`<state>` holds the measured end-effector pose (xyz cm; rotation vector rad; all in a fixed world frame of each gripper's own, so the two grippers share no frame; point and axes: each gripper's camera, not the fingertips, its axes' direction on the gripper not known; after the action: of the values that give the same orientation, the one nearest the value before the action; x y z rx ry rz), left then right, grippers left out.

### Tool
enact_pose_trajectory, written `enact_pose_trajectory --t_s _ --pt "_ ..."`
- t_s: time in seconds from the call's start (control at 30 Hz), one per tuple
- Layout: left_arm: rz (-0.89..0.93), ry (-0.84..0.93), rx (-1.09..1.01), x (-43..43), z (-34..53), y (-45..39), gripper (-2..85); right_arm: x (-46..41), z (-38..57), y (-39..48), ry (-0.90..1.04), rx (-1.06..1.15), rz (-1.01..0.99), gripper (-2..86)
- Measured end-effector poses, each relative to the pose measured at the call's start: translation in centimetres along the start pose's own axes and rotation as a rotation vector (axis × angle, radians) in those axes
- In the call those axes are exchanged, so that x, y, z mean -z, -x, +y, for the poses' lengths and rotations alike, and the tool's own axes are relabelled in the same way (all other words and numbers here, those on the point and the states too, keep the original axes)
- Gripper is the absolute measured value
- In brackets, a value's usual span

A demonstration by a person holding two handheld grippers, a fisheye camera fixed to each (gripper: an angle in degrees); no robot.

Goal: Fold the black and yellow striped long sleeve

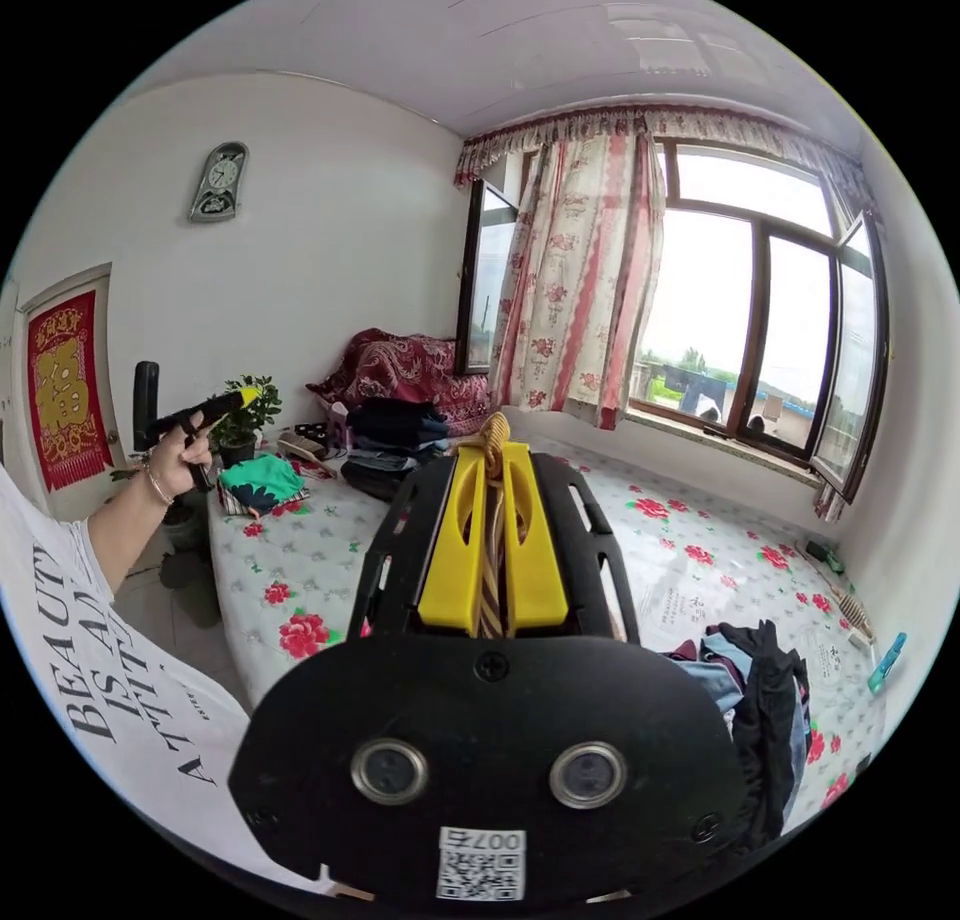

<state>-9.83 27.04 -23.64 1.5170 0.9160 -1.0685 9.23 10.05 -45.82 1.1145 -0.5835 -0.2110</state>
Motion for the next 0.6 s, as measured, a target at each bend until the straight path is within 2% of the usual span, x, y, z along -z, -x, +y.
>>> enact_pose_trajectory --t_s 0.07,0.13,0.23,0.33,0.43,0.57,0.6 --pt "0.077 0.159 0.031 -4.1 3.5 -1.3 10.7 -0.9 0.3 0.3 0.031 -0.030 -0.017 0.7" --pt "0.237 0.349 0.113 -9.3 9.1 -3.5 13.2 -1.6 0.6 1.1 0.068 -0.039 0.005 0.8" --pt "0.318 0.503 0.105 -13.3 14.1 -7.5 15.7 -0.3 0.0 1.7 0.040 -0.050 -0.005 0.9" --pt "0.425 0.567 0.173 -16.0 16.3 -9.8 18.3 1.6 -1.5 2.6 0.007 -0.040 0.005 1.0" --pt "0.543 0.542 0.211 -17.7 16.0 -12.1 21.0 3.1 -2.6 3.8 -0.026 -0.035 0.003 1.0" --pt "0.508 0.524 0.117 -18.8 14.2 -15.2 20.7 4.4 -3.4 4.7 -0.068 -0.050 -0.051 0.9" --pt "0.464 0.535 0.098 -19.1 13.6 -15.7 16.0 4.8 -3.5 5.0 -0.075 -0.041 -0.053 1.0"
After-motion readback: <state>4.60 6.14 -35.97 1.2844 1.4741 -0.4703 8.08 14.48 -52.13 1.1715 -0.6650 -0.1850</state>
